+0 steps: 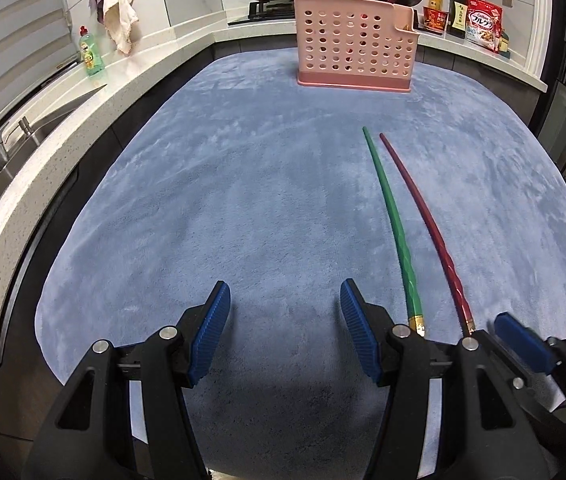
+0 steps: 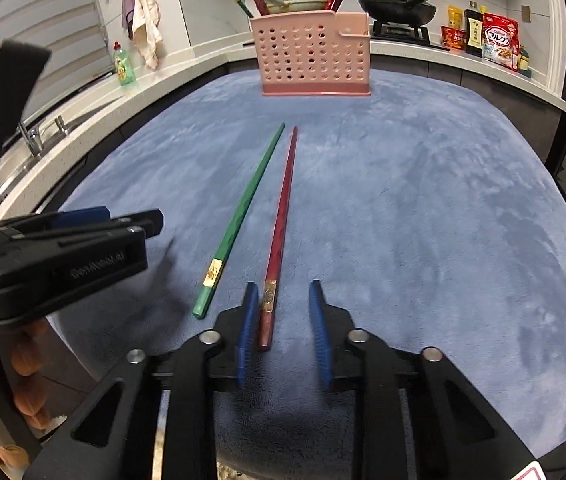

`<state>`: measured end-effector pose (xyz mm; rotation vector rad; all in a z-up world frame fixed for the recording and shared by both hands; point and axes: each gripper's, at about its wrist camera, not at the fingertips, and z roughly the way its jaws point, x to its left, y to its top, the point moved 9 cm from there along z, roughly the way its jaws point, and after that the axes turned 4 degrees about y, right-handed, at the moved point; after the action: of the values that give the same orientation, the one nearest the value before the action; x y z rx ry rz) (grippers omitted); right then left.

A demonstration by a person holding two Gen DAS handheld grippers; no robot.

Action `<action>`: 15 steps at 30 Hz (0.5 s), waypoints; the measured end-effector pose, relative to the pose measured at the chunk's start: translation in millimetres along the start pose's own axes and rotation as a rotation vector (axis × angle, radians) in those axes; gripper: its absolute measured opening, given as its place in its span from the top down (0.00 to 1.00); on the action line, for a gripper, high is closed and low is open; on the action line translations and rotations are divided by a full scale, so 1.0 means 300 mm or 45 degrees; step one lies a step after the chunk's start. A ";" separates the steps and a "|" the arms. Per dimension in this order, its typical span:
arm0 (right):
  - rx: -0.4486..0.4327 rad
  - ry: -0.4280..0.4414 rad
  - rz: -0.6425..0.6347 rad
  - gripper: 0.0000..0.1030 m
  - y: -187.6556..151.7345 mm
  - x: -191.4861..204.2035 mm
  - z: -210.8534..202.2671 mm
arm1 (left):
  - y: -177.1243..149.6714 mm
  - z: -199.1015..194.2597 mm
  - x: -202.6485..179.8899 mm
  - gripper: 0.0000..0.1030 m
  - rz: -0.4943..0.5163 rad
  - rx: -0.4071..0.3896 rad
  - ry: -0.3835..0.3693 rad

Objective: Organize utensils
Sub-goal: 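Close right tool on dark red chopstick while left tool closes on green chopstick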

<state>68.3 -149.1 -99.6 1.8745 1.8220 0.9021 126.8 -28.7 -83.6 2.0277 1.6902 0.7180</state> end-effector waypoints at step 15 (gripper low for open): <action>-0.005 -0.064 0.080 0.93 -0.006 -0.084 0.010 | -0.013 -0.019 -0.088 0.47 0.048 0.001 -0.095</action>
<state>70.0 -173.2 -107.4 1.9444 1.7394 0.8714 116.6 -53.9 -84.9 2.0655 1.6155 0.6459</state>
